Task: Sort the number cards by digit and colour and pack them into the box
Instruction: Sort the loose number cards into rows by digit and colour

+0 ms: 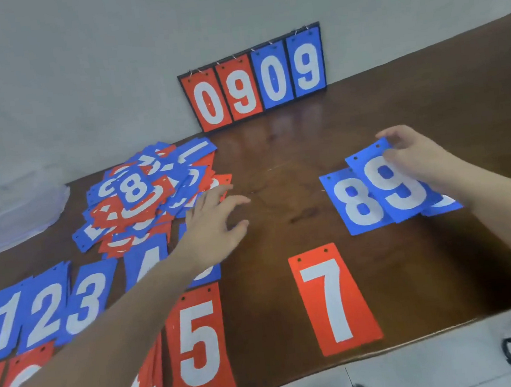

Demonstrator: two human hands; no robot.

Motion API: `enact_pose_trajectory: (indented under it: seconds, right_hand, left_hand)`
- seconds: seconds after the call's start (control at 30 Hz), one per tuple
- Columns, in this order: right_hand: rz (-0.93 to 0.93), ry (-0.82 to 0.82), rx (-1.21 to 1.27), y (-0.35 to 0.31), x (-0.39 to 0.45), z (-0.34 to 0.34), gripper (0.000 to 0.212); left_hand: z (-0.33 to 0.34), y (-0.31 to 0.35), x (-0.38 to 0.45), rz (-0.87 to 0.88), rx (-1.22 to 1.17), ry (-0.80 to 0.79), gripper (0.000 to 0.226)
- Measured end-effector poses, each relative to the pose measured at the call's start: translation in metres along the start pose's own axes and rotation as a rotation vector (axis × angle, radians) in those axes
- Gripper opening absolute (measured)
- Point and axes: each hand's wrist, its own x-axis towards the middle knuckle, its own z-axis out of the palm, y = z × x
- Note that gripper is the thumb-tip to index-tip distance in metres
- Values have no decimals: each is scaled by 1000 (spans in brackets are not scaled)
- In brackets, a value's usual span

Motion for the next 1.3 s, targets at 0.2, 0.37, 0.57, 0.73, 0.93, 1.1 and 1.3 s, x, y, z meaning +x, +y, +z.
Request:
enact_pose_trajectory:
  seconds: [0.2,0.37,0.57,0.73,0.93,1.1,1.3]
  right_hand:
    - [-18,12,-185,40,21,-37,40]
    - [-132,91,-528,52,28,-36,45]
    - [-303,14,-429,29,28,-12,40]
    - [-402,-123,-297,-4,25,34,34]
    - [-468,-256,-304,-57,14,113,36]
    - [-493,-330,-363,-109,1,182,36]
    - [-592,-331,-474,-162,-6,262,44]
  left_hand:
    - [16,36,25,4,40,-15,38]
    - [21,45,34,-22,65,9,37]
    - [16,29,31,-82,68,9,36]
    - [3,-5,16,-145,69,13,38]
    - [-23,-73,-12,-251,27,59,39]
    - [-46,-145,-31,-284,-47,89,37]
    - [-71,-223,-28,-308,-123,86,33]
